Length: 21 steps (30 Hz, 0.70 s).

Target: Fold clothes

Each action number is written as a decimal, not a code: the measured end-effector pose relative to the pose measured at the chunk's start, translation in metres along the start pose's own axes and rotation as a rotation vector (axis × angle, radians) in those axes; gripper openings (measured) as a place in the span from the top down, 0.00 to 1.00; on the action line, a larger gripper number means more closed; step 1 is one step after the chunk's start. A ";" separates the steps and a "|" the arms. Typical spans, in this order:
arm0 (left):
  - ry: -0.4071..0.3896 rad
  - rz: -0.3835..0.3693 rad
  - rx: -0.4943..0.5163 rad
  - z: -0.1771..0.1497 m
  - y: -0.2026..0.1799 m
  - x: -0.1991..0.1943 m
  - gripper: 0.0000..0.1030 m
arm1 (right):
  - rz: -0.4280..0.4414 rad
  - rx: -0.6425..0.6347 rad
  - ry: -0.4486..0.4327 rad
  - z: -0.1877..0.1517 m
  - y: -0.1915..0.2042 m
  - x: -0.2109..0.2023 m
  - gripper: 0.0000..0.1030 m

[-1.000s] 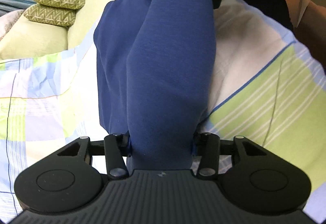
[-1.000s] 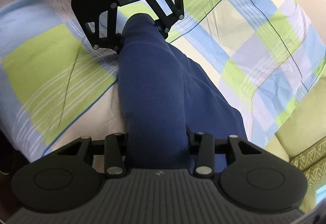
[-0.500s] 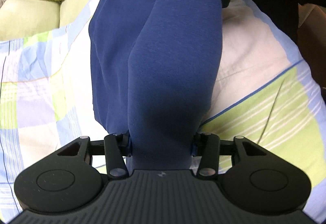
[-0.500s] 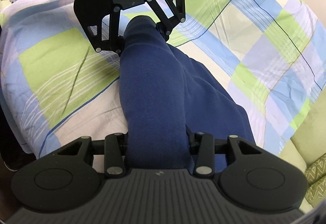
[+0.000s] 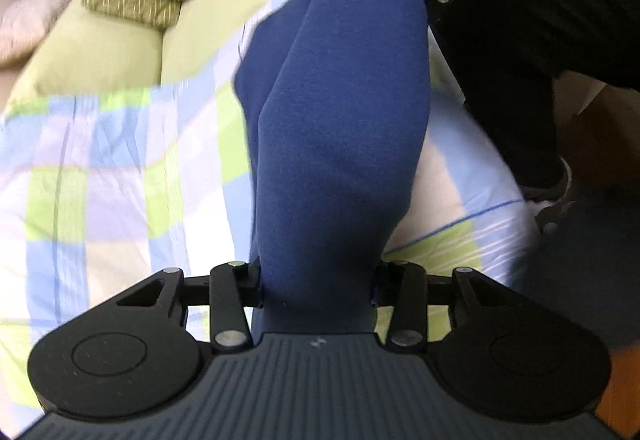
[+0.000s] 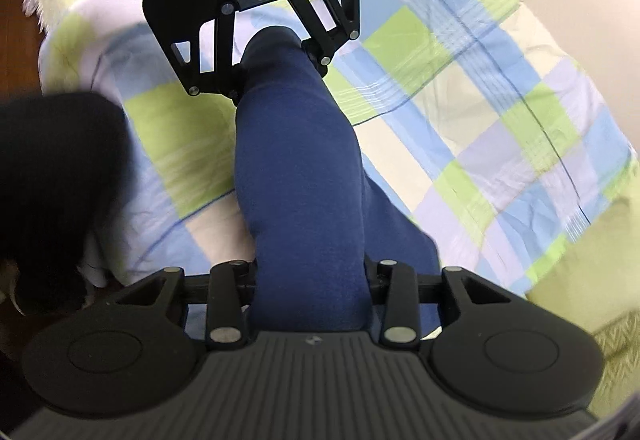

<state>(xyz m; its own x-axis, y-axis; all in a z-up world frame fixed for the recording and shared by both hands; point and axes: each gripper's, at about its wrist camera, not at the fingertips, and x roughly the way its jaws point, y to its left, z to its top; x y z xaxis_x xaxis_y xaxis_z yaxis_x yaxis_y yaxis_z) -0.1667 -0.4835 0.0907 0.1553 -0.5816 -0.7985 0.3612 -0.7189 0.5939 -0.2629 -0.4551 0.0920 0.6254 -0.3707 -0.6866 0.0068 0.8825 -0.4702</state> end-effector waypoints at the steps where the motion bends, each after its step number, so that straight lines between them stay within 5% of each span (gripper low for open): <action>1: -0.012 -0.001 0.014 0.007 0.004 -0.004 0.54 | -0.014 0.043 -0.003 -0.002 -0.003 -0.014 0.68; 6: -0.152 0.045 0.175 0.108 0.028 -0.023 0.54 | -0.104 0.213 0.015 -0.039 -0.029 -0.067 0.69; 10: -0.292 0.080 0.261 0.206 0.043 -0.019 0.54 | -0.258 0.330 0.097 -0.108 -0.071 -0.128 0.69; 14: -0.523 0.146 0.339 0.355 0.050 -0.016 0.54 | -0.483 0.388 0.245 -0.192 -0.108 -0.200 0.69; 18: -0.701 0.252 0.379 0.454 0.014 0.001 0.54 | -0.690 0.357 0.372 -0.267 -0.119 -0.248 0.68; 21: -0.760 0.267 0.416 0.486 -0.049 0.043 0.54 | -0.826 0.311 0.454 -0.330 -0.097 -0.252 0.66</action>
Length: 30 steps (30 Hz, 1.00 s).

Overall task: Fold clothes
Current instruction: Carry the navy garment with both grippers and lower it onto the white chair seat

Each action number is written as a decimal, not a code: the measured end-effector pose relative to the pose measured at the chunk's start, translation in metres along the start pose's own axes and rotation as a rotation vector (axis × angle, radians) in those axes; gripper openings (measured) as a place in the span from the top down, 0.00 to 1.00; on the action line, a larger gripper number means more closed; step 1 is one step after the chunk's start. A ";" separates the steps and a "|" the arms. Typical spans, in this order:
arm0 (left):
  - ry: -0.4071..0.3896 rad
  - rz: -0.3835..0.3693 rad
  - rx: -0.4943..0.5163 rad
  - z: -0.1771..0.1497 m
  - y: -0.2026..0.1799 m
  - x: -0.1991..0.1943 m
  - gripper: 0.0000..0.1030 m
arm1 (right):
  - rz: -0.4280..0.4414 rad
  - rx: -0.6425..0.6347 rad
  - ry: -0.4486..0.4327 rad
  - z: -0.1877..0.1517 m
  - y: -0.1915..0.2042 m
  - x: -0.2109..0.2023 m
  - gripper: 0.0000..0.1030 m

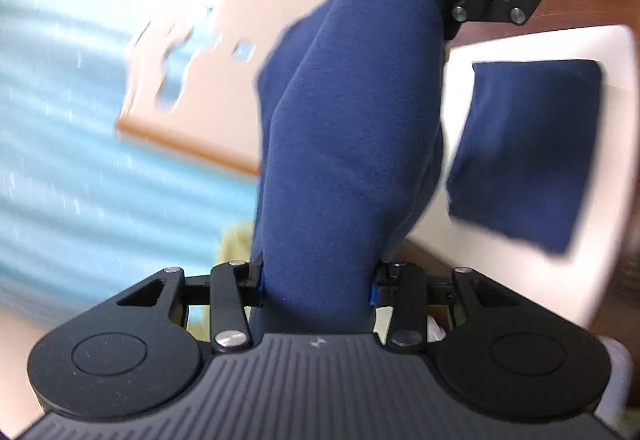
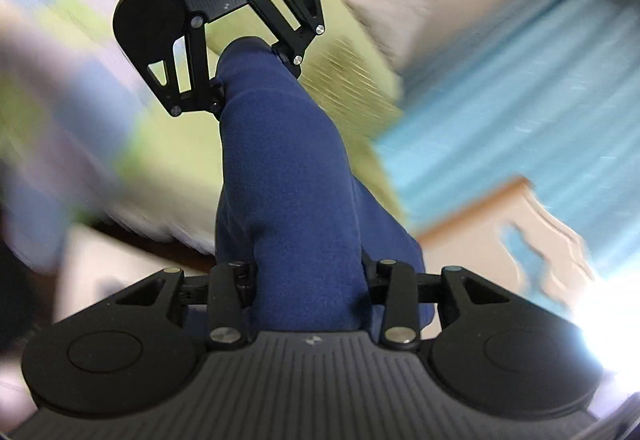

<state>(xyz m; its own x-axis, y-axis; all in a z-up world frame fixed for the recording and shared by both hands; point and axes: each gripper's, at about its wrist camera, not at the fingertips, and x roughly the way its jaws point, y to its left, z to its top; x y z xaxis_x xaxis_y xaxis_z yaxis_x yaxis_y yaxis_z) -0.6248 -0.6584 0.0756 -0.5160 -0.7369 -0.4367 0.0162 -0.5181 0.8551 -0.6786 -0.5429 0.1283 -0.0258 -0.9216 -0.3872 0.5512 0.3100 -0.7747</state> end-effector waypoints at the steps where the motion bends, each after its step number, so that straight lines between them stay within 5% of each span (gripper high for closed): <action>1: -0.010 -0.019 0.003 0.005 -0.026 0.014 0.54 | -0.038 0.006 0.022 -0.031 0.019 0.009 0.66; 5: -0.009 -0.166 0.111 -0.003 -0.125 0.039 0.54 | 0.049 0.014 0.132 -0.112 0.102 0.032 0.65; 8: -0.061 -0.087 0.108 -0.014 -0.147 0.027 0.50 | 0.075 -0.044 0.125 -0.138 0.148 0.029 0.60; 14: -0.128 -0.060 0.137 -0.022 -0.151 0.013 0.49 | 0.047 -0.082 0.137 -0.130 0.152 0.025 0.53; 17: -0.124 -0.032 0.144 -0.014 -0.145 0.016 0.52 | 0.051 -0.077 0.146 -0.131 0.146 0.030 0.66; 21: -0.128 0.082 0.070 0.002 -0.126 0.016 0.53 | -0.080 -0.169 0.114 -0.131 0.120 0.033 0.68; 24: -0.127 0.061 0.089 0.003 -0.151 0.012 0.53 | -0.149 -0.202 0.094 -0.134 0.114 0.033 0.67; 28: -0.130 0.025 0.146 -0.008 -0.194 0.014 0.50 | -0.026 -0.184 0.143 -0.159 0.152 0.037 0.60; 30: -0.140 0.044 0.148 -0.014 -0.199 0.006 0.46 | -0.044 -0.180 0.141 -0.163 0.168 0.035 0.56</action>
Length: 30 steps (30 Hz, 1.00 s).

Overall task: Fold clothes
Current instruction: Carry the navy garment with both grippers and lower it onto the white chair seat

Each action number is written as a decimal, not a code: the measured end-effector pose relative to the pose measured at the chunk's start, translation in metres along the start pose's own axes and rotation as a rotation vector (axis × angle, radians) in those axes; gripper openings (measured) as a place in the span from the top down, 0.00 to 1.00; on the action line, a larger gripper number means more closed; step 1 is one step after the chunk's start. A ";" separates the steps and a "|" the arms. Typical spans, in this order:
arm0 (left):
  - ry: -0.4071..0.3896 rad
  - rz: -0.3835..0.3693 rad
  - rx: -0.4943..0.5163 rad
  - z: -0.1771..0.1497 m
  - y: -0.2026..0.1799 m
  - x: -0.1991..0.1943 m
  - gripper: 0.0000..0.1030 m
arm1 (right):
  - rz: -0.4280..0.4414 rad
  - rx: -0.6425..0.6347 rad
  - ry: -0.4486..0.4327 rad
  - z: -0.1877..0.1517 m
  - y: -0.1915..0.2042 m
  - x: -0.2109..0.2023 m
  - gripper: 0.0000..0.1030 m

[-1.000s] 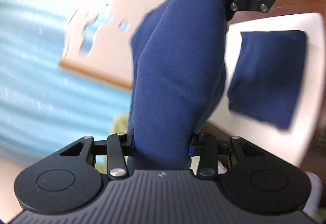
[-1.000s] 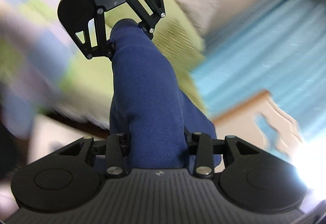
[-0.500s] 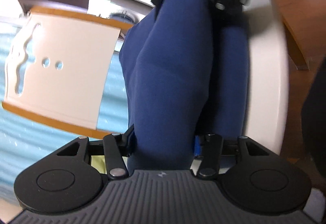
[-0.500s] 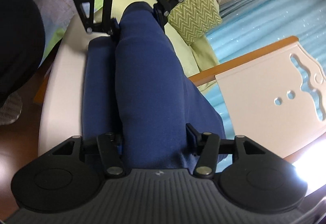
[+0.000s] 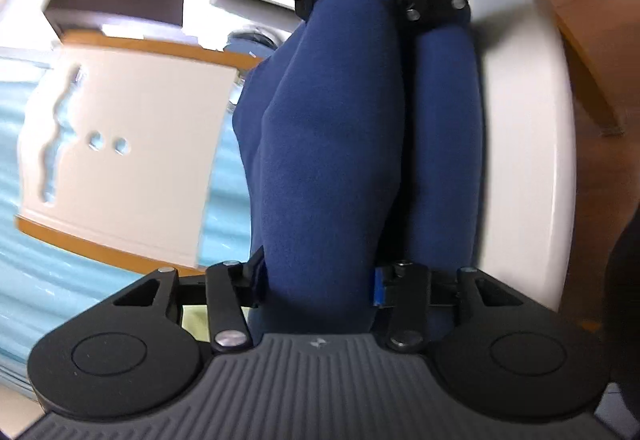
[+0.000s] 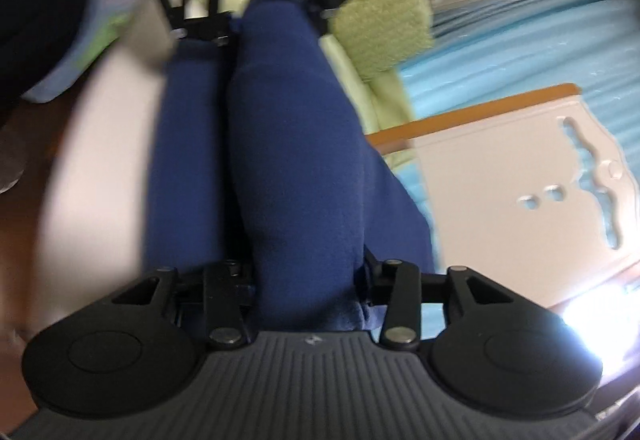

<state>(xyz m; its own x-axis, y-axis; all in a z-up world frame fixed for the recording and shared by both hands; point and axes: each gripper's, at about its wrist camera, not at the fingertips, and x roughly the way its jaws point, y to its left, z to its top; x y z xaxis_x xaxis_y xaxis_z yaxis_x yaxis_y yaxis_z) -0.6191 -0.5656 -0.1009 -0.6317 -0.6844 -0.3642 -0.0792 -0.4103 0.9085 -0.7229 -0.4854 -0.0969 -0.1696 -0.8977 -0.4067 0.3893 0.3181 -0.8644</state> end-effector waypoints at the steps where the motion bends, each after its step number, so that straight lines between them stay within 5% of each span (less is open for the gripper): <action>1: -0.003 -0.013 -0.016 -0.002 0.004 -0.006 0.43 | -0.007 0.014 0.000 0.001 -0.001 -0.002 0.55; 7: -0.035 -0.112 -0.228 -0.037 0.032 -0.048 0.38 | 0.006 0.221 0.013 0.004 -0.020 -0.034 0.57; 11: -0.086 -0.137 -0.653 -0.066 0.102 -0.065 0.38 | 0.018 0.546 -0.069 0.000 -0.046 -0.078 0.57; 13: -0.082 -0.112 -0.729 -0.061 0.116 -0.056 0.38 | -0.013 0.749 -0.108 -0.004 -0.067 -0.082 0.57; 17: -0.025 -0.067 -0.914 -0.034 0.152 0.028 0.38 | -0.035 1.066 -0.151 -0.023 -0.102 -0.052 0.57; 20: 0.068 -0.023 -1.067 -0.052 0.165 0.056 0.38 | -0.088 1.266 -0.166 -0.042 -0.123 -0.010 0.57; 25: 0.188 -0.084 -1.103 -0.063 0.145 0.101 0.39 | -0.170 1.540 -0.033 -0.062 -0.137 0.060 0.55; 30: 0.197 -0.156 -1.135 -0.079 0.118 0.128 0.39 | -0.085 1.452 0.174 -0.063 -0.088 0.092 0.56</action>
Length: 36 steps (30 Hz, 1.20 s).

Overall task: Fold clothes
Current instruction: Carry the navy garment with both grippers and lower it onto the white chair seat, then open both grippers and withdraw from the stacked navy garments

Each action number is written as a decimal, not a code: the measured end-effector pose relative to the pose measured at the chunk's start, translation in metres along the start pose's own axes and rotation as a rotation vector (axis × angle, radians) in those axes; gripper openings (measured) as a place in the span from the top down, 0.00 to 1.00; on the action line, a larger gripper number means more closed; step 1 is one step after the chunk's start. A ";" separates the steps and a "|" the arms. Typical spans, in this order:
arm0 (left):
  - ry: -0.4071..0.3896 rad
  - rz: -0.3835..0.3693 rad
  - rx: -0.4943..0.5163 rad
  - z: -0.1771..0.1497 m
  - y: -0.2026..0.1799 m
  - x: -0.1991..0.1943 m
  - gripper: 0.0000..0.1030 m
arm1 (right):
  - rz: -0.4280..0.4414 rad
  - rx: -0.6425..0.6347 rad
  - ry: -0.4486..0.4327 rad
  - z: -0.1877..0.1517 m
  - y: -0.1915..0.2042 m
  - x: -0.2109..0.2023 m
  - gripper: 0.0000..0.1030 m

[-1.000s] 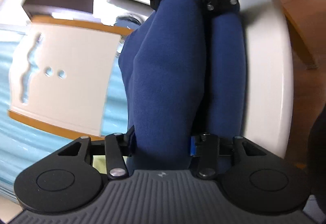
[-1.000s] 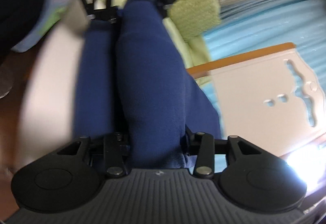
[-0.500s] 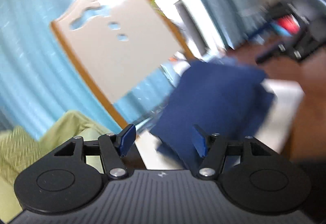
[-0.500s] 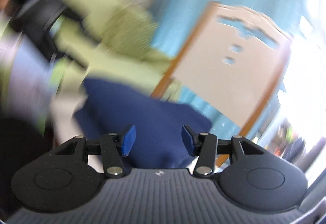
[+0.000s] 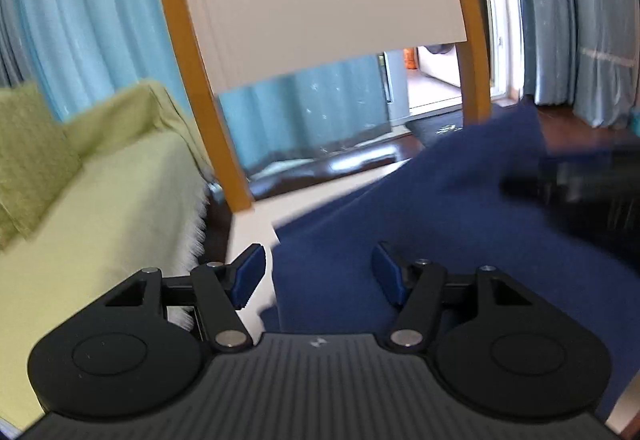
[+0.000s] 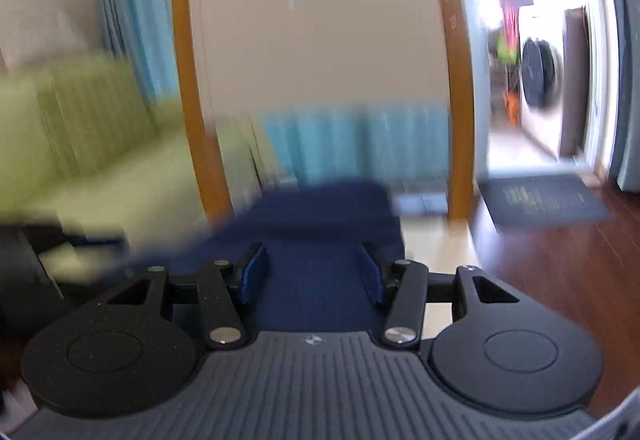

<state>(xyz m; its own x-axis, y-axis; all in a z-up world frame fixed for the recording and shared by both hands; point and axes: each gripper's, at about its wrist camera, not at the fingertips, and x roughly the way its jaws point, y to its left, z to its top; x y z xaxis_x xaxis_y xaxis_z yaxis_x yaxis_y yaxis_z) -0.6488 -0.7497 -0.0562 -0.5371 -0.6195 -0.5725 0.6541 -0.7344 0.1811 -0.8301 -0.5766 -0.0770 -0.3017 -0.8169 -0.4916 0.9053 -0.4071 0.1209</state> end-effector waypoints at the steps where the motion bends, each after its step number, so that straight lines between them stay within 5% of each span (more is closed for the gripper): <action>1: 0.003 0.000 -0.001 -0.003 0.002 0.001 0.39 | 0.000 -0.008 0.016 -0.001 -0.001 0.006 0.56; 6: 0.029 -0.005 -0.017 0.019 0.002 -0.012 0.39 | 0.049 -0.015 0.068 0.026 -0.002 0.026 0.55; 9: -0.018 0.036 -0.009 0.021 -0.007 -0.058 0.38 | 0.060 -0.045 -0.069 0.032 0.008 -0.037 0.52; 13: -0.053 0.079 0.037 0.000 -0.035 -0.114 0.37 | 0.040 -0.127 -0.148 0.007 0.026 -0.088 0.33; 18: -0.056 0.067 0.032 -0.014 -0.044 -0.110 0.37 | 0.062 -0.103 -0.014 -0.031 0.031 -0.081 0.33; 22: -0.068 0.068 0.010 -0.001 -0.037 -0.130 0.36 | 0.080 -0.110 0.017 -0.026 0.027 -0.080 0.33; 24: -0.073 0.099 0.008 -0.004 -0.036 -0.145 0.24 | 0.071 -0.121 -0.005 -0.018 0.027 -0.093 0.35; 28: -0.056 0.105 -0.053 -0.021 -0.038 -0.171 0.02 | 0.025 -0.129 -0.019 -0.024 0.028 -0.135 0.01; 36: 0.021 0.014 -0.230 -0.046 -0.049 -0.211 0.01 | -0.022 -0.077 0.062 -0.058 0.039 -0.193 0.01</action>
<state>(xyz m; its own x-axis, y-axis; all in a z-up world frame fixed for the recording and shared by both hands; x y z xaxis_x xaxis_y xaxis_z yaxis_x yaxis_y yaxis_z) -0.5431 -0.5699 0.0183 -0.5176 -0.6215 -0.5880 0.7667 -0.6420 0.0036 -0.7188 -0.4113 -0.0275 -0.3046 -0.7806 -0.5458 0.9199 -0.3897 0.0440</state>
